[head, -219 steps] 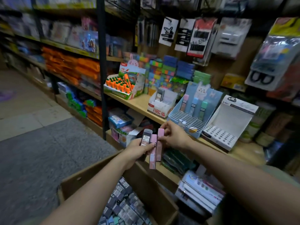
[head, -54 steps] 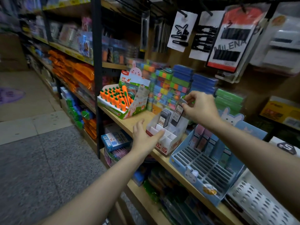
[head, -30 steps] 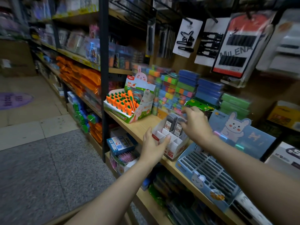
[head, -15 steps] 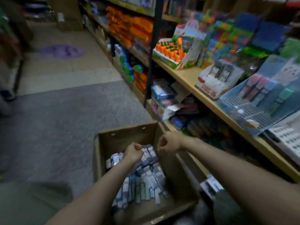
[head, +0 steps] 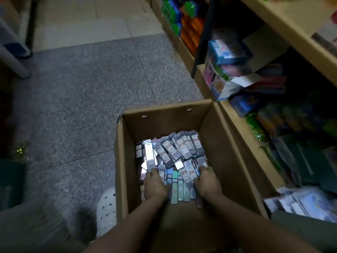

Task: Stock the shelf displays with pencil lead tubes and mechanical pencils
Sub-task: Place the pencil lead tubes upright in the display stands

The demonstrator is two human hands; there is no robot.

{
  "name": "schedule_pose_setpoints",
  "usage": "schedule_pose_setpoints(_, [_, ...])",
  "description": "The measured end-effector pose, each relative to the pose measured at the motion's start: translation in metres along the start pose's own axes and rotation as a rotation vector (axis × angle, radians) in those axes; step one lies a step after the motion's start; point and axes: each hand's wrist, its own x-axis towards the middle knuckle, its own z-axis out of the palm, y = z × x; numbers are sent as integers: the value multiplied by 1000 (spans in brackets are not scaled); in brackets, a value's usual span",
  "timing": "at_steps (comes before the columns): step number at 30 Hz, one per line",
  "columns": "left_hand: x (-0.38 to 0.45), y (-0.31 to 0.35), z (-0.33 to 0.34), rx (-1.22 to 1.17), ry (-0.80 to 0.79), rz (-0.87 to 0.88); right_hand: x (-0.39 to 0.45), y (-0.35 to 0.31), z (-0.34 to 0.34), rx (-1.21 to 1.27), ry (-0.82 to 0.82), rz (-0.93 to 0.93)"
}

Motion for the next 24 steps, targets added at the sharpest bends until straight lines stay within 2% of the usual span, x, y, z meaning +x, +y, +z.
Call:
schedule_pose_setpoints(5, [7, -1, 14, 45, 109, -26, 16, -1, 11, -18, 3, -20])
schedule_pose_setpoints(7, [11, -2, 15, 18, 123, -42, 18, -8, 6, -2, 65, -55])
schedule_pose_setpoints(10, [12, 10, 14, -46, 138, -35, 19, -31, -18, 110, 207, -202])
schedule_pose_setpoints(13, [2, 36, -3, -218, 190, 96, 15, -57, -56, 130, 295, -384])
schedule_pose_setpoints(15, [-10, 52, -29, -326, 291, 255, 9, -66, -87, 102, 436, -527])
schedule_pose_setpoints(17, [-25, 59, -63, -294, 506, 437, 3, -64, -120, 34, 655, -614])
schedule_pose_setpoints(19, [-37, 56, -94, -162, 758, 555, -1, -48, -147, -50, 760, -518])
schedule_pose_setpoints(21, [-46, 44, -115, -110, 851, 485, -5, -25, -159, -94, 641, -315])
schedule_pose_setpoints(24, [-54, 25, -124, -138, 649, 169, -17, 5, -141, 17, 391, -169])
